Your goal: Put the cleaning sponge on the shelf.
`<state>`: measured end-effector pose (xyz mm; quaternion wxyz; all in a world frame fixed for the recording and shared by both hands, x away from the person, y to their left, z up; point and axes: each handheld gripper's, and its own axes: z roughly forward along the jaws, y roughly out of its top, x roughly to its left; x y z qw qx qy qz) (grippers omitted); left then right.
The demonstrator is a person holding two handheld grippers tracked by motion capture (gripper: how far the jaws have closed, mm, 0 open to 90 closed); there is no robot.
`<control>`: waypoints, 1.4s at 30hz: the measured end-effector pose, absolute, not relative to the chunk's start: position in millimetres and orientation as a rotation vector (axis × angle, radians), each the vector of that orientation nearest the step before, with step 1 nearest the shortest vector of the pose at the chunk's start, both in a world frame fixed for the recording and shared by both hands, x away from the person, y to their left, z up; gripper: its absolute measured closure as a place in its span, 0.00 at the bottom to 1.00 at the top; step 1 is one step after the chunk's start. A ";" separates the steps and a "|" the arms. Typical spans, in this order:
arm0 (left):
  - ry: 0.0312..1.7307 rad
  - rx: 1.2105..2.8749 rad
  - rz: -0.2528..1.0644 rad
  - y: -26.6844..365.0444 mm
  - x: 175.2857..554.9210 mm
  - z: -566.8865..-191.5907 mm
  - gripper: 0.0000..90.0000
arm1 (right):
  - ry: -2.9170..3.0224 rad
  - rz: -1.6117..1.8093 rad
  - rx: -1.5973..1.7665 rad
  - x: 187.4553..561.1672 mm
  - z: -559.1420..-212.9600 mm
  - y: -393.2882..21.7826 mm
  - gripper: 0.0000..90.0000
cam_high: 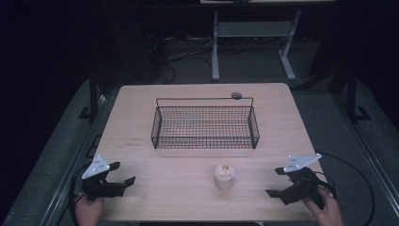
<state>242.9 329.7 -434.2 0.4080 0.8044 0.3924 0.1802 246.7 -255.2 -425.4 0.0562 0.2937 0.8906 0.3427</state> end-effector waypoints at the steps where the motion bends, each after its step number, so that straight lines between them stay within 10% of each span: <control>1: 0.989 2.027 0.455 330.0 242.9 -434.2 0.15 | 2.709 1.038 0.881 246.5 -425.3 -254.2 0.16; 42: 0.999 2.024 0.460 331.0 242.7 -434.6 0.15 | 2.847 0.927 0.667 260.1 -404.1 -217.6 0.16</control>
